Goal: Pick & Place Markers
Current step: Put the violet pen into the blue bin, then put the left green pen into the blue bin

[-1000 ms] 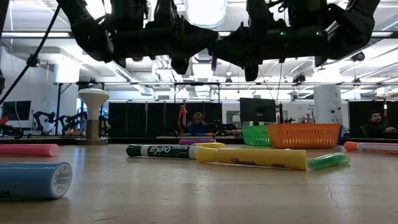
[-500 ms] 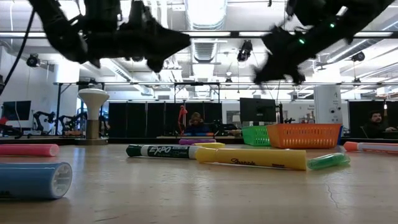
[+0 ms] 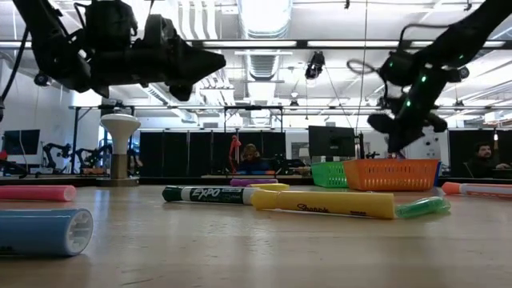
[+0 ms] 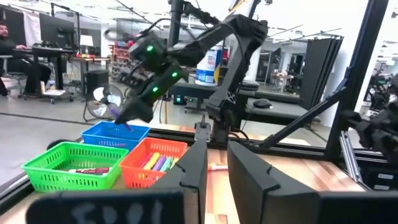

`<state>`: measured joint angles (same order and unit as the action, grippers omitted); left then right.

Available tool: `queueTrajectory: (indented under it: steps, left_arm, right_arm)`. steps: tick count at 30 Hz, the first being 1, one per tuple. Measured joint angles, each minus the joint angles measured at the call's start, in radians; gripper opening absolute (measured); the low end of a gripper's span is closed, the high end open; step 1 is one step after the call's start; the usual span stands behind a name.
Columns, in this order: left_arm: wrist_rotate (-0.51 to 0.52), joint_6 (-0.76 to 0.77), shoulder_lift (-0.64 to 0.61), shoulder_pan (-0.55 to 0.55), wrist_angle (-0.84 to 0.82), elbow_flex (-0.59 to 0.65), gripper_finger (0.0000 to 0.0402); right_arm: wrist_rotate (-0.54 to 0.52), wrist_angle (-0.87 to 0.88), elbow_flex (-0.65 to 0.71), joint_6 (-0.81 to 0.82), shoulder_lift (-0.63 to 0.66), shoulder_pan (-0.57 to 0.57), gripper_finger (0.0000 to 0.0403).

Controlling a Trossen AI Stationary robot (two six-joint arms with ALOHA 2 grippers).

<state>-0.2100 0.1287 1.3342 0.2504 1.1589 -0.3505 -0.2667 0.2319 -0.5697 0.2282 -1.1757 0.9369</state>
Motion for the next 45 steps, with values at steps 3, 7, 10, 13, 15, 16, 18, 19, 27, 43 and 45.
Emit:
queueTrajectory:
  steps: [3, 7, 10, 13, 15, 16, 18, 19, 27, 43, 45]
  left_arm:
    - [0.0, -0.001, 0.0, 0.0, 0.001, 0.002, 0.0055]
    - [0.0, -0.001, 0.0, 0.0, 0.001, 0.004, 0.0055]
    - [-0.001, 0.0, 0.0, 0.0, 0.0, 0.005, 0.0055]
    - [-0.001, 0.0, 0.0, 0.0, 0.001, 0.009, 0.0055]
    - [-0.001, 0.001, 0.0, 0.0, 0.0, 0.01, 0.0055]
    - [-0.001, 0.002, 0.0, 0.0, 0.0, 0.011, 0.0055]
    - [-0.002, 0.006, 0.0, 0.0, 0.0, 0.011, 0.0055]
    - [-0.002, 0.008, 0.0, 0.0, 0.0, 0.011, 0.0054]
    - [0.027, 0.01, 0.0, 0.0, -0.011, 0.011, 0.0054]
    - [0.125, 0.107, -0.006, -0.05, -0.317, -0.081, 0.0028]
    - [0.169, 0.105, -0.012, -0.072, -0.445, -0.122, 0.0011]
  right_arm:
    - [-0.002, -0.004, -0.039, 0.0, -0.081, 0.001, 0.0047]
    - [-0.067, 0.051, -0.102, 0.005, -0.184, 0.001, 0.0047]
    - [-0.102, 0.115, -0.16, 0.023, -0.252, 0.006, 0.0047]
    - [-0.099, 0.148, -0.202, 0.032, -0.313, 0.013, 0.0052]
    - [-0.101, 0.165, -0.233, 0.045, -0.343, 0.016, 0.0059]
    - [-0.101, 0.172, -0.248, 0.051, -0.357, 0.021, 0.0064]
    - [-0.102, 0.197, -0.271, 0.054, -0.381, 0.023, 0.0077]
    - [-0.102, 0.213, -0.281, 0.054, -0.391, 0.023, 0.0084]
    - [-0.095, 0.243, -0.306, 0.051, -0.345, 0.022, 0.0123]
    - [0.062, -0.132, 0.115, 0.034, 0.161, -0.415, 0.0032]
    - [0.059, -0.197, 0.162, 0.042, 0.213, -0.471, 0.0032]
